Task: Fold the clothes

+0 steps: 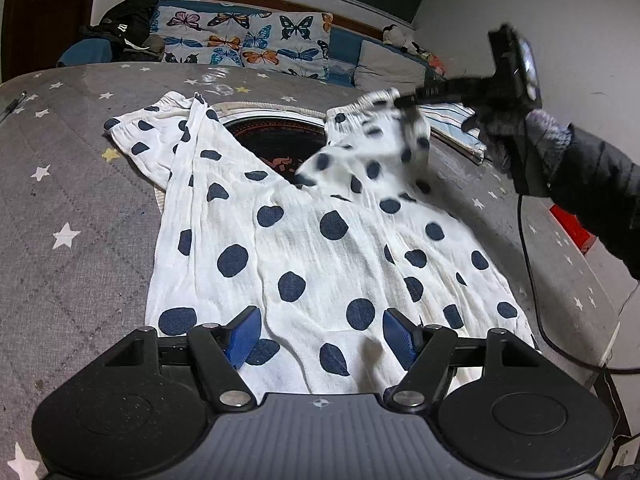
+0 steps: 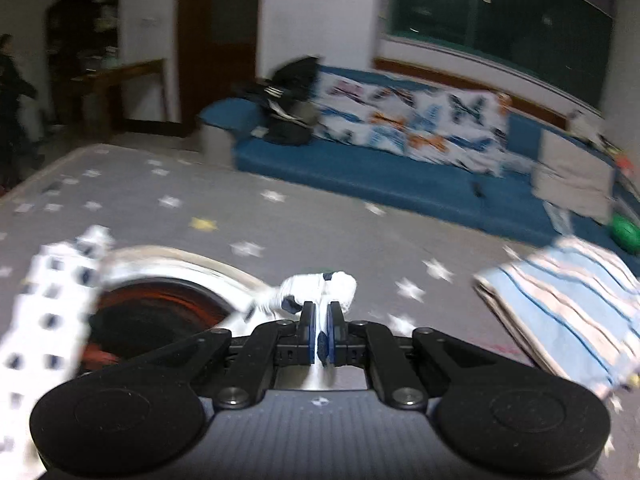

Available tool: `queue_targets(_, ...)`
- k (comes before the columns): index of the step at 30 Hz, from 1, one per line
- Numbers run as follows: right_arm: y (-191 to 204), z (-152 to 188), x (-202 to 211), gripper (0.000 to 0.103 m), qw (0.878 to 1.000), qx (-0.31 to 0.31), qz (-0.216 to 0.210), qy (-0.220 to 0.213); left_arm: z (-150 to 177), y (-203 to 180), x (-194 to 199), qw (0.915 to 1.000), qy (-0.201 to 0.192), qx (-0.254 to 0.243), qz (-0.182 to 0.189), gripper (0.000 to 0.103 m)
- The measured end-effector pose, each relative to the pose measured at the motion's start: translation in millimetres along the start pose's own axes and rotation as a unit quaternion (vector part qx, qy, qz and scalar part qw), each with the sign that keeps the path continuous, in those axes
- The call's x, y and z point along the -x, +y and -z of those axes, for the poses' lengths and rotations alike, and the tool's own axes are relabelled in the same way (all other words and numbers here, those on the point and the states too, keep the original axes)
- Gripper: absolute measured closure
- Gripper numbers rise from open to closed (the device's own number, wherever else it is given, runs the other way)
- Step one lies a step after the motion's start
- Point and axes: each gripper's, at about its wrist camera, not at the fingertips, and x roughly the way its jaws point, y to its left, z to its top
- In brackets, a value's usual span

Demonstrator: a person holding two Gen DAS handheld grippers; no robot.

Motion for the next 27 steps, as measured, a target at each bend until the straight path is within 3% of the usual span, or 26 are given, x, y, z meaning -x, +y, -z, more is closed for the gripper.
queue_targets(5,-23.8,16.1,-8.6,0.090,0.999,-0.040,0.028,0.021,-1.0,-1.7,-1.6,1.0000,0.003,-0.005,-0.002,0.031)
queue_targets(7,-28.2,19.0,-3.1,0.090,0.999,-0.046,0.017,0.019,-1.2,-2.4,-2.4,1.0000,0.004,-0.007,-0.003,0.030)
queue_targets(13,-14.0,22.9,-9.8,0.075,0.997,-0.041,-0.051,0.039,-1.7,-4.1,-4.6,0.9999,0.007,-0.011,-0.005,0.028)
queue_targets(20,3.4,12.8,-48.8,0.059,0.997,-0.038,-0.060,0.042,-2.6,-5.1,-4.6,0.9999,0.010,-0.012,-0.001,0.024)
queue_targets(27,17.1,-2.5,-74.7,0.053,0.999,-0.006,-0.019,0.035,-1.2,-5.8,-4.8,0.9997,0.010,-0.021,0.004,0.022)
